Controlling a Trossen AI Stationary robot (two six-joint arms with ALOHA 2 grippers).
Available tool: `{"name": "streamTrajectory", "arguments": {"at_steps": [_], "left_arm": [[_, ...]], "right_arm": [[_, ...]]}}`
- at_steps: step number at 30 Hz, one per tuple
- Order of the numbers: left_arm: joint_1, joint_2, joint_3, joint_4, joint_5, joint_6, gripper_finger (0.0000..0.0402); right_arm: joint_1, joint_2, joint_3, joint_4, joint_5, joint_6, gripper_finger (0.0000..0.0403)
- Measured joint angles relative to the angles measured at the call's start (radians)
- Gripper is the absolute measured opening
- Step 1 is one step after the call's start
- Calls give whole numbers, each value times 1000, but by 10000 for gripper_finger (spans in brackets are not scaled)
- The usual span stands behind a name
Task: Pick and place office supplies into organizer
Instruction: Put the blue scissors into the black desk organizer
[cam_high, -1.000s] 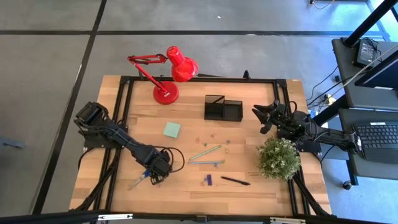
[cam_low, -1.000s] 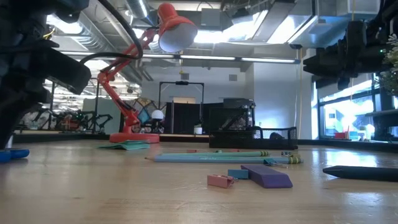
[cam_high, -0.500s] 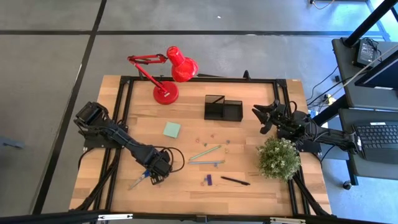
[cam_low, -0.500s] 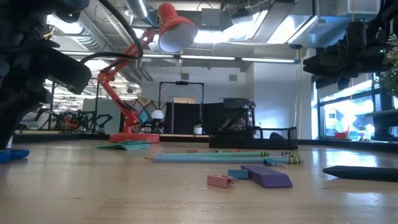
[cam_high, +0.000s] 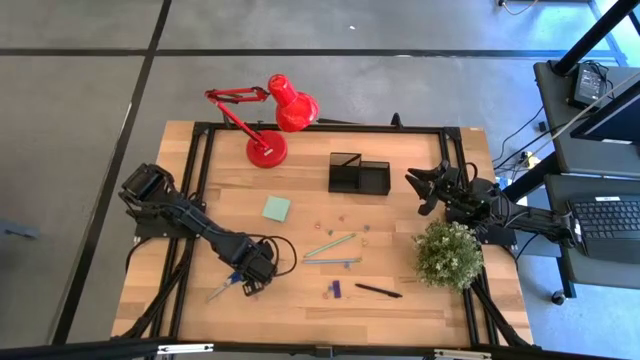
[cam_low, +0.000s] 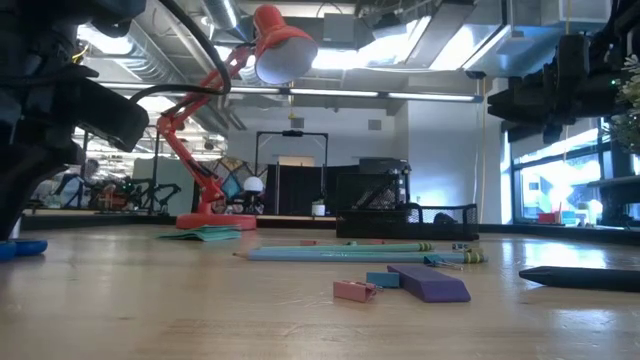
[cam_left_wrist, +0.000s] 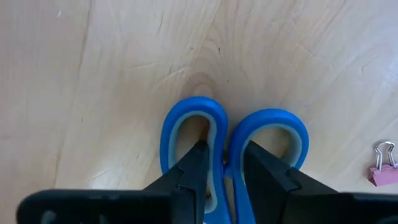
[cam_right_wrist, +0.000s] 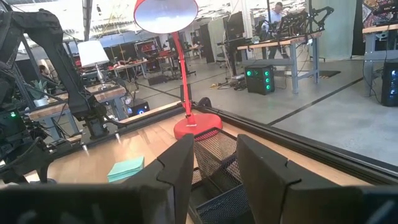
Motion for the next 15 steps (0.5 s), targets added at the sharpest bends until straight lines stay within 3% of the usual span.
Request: {"name": "streamTrajectory", "arguments": {"at_steps": [11, 15], "left_arm": [[0, -41, -4, 9, -2, -1, 77], [4, -112, -4, 26, -96, 1, 76]], "right_arm": [[0, 0, 0, 0, 0, 0, 126], [0, 0, 0, 0, 0, 0, 126]]}}
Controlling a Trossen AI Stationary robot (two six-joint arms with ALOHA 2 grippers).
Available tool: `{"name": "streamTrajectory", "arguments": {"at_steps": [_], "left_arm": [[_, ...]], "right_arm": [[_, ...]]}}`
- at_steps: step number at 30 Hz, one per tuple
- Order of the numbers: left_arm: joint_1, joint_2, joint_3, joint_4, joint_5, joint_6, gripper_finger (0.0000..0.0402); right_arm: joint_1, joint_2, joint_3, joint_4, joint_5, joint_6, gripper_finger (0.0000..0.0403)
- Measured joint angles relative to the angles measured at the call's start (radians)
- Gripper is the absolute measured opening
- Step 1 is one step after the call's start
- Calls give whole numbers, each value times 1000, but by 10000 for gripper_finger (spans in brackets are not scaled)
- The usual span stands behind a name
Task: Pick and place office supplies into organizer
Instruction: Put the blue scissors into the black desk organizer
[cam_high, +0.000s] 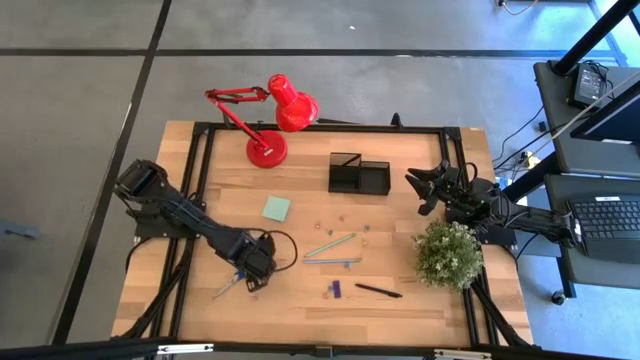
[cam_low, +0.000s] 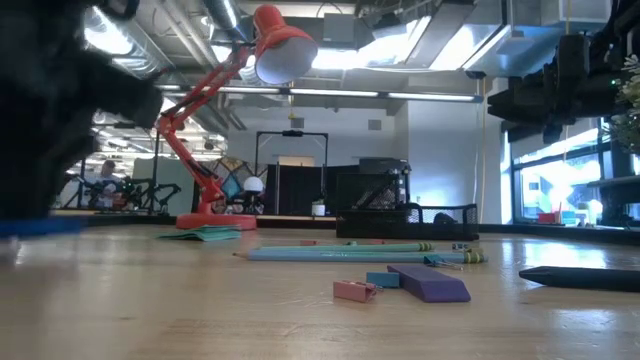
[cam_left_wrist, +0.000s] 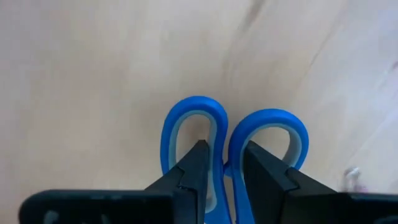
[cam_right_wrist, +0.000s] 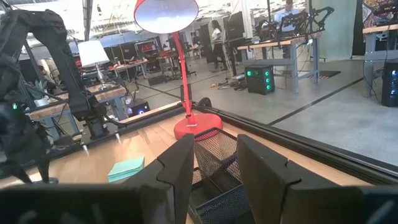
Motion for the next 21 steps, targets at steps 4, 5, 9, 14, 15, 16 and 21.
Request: {"name": "streamTrajectory", "arguments": {"at_steps": [4, 5, 9, 14, 15, 16, 21], "left_arm": [[3, -77, 0, 6, -84, 4, 77], [8, -99, 1, 14, -114, 12, 77], [32, -173, 1, 81, -244, 95, 78], [97, -240, 2, 310, -320, 328, 80], [113, -246, 3, 368, -320, 391, 79], [131, -248, 3, 429, -320, 457, 78], [221, -239, 4, 681, -319, 776, 81]], "right_arm": [[0, 0, 0, 0, 0, 0, 126], [0, 0, 0, 0, 0, 0, 126], [0, 0, 0, 1, 0, 0, 126], [0, 0, 0, 2, 0, -2, 126], [0, 0, 0, 2, 0, -3, 126], [0, 0, 0, 2, 0, -2, 126], [0, 0, 0, 2, 0, 0, 126]]}}
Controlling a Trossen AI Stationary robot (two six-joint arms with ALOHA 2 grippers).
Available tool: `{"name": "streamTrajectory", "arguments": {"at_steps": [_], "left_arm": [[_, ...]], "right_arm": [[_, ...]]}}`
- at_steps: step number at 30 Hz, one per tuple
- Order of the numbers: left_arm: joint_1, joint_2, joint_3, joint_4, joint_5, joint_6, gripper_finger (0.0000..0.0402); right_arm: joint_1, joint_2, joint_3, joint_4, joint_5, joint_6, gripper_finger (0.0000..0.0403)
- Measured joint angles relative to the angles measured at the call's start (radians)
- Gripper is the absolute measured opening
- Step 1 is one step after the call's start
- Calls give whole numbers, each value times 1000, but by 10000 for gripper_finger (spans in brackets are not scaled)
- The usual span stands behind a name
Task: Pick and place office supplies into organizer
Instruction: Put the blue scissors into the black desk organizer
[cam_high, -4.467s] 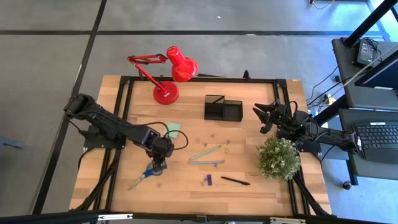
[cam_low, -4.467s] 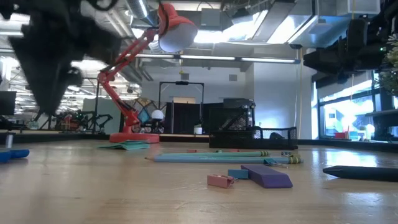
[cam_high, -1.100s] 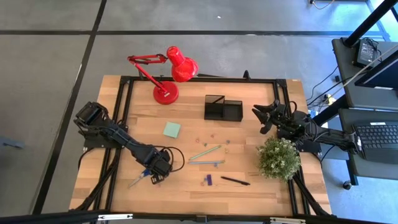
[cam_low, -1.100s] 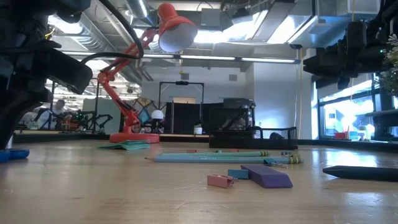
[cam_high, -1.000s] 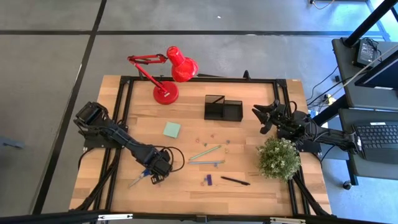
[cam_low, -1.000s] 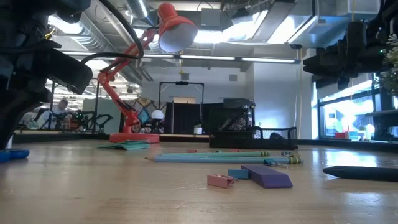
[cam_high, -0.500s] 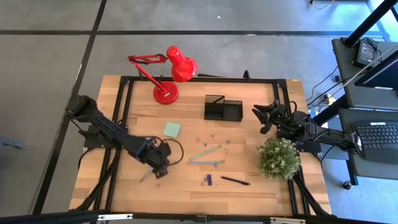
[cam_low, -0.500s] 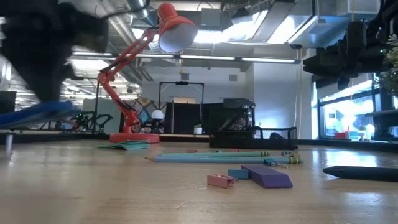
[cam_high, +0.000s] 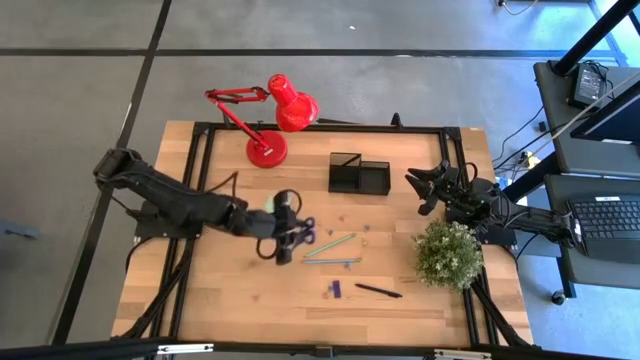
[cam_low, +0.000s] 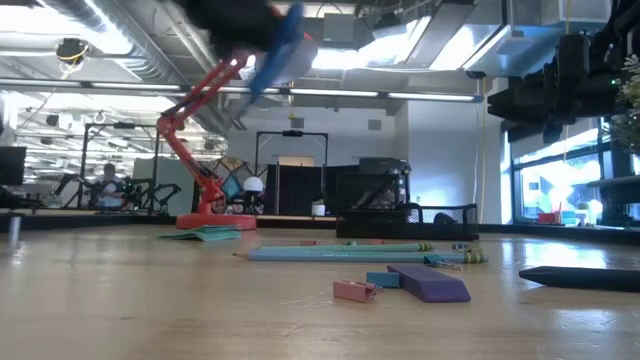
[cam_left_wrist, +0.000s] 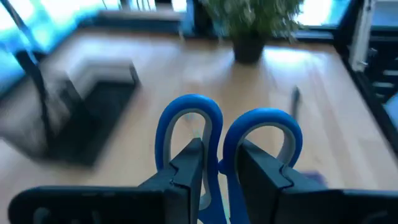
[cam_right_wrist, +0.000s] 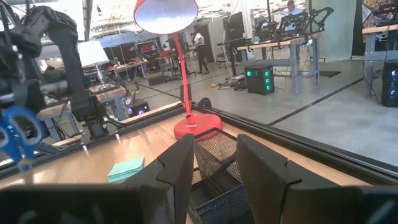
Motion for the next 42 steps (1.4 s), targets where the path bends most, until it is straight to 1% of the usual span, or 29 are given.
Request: {"name": "streamTrajectory", "arguments": {"at_steps": [4, 7, 10, 14, 19, 24, 27, 31, 37, 42], "left_arm": [[80, 1, 0, 116, -17, 206, 82], [153, 1, 0, 218, -20, 332, 79], [232, 11, 1, 344, 38, 413, 81], [324, 57, 1, 500, 108, 477, 81], [412, 157, 0, 679, 150, 519, 78], [466, 268, 13, 857, 170, 562, 81], [490, 327, 58, 890, 166, 579, 78], [508, 398, 143, 874, 145, 611, 80], [522, 478, 263, 721, 87, 625, 79], [521, 522, 318, 665, -19, 619, 80]], "right_arm": [[0, 0, 0, 2, 0, 3, 126], [0, 0, 0, 5, 0, 3, 126], [0, 0, 0, 16, 0, 2, 126], [0, 0, 0, 16, 0, 2, 126], [0, 0, 0, 16, 0, 1, 126], [0, 0, 0, 16, 0, -3, 126], [0, 0, 0, 15, 0, -3, 126], [0, 0, 0, 14, 0, -4, 126], [0, 0, 0, 1, 0, -4, 126], [0, 0, 0, -4, 0, -4, 126]]}}
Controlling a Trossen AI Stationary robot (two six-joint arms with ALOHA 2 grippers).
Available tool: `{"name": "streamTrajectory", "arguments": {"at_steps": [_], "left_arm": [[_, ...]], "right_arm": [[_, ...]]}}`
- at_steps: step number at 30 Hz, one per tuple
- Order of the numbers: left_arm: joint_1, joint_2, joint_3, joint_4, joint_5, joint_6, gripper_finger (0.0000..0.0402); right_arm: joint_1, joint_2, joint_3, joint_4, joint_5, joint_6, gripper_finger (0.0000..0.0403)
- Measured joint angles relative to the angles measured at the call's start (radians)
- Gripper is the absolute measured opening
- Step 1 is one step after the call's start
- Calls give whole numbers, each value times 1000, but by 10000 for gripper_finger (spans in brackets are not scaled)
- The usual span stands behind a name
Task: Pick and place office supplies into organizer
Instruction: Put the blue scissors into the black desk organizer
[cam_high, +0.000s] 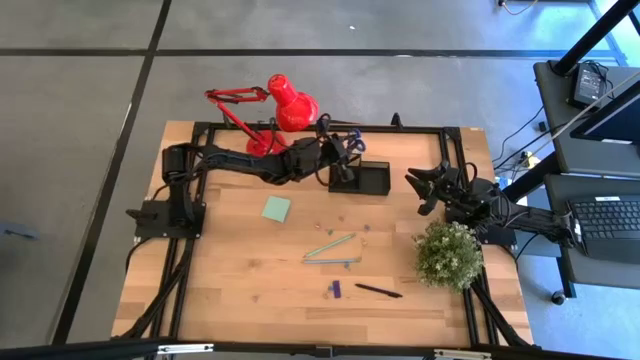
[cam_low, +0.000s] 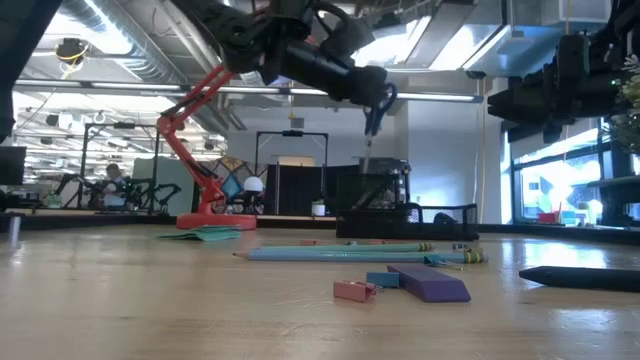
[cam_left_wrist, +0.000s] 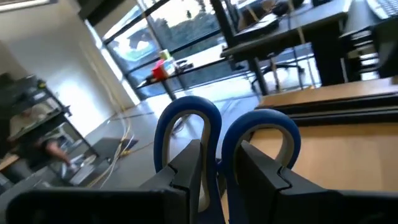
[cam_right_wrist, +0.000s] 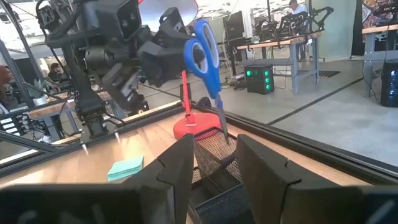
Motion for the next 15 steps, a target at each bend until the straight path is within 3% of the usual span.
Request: {"name": "streamTrajectory", "arguments": {"at_steps": [8, 15], "left_arm": [[-13, 3, 11, -51, -103, -55, 78], [-21, 3, 11, -94, -128, -91, 80]], "right_arm": [[0, 0, 0, 1, 0, 0, 126], [0, 0, 0, 1, 0, 0, 126]]}}
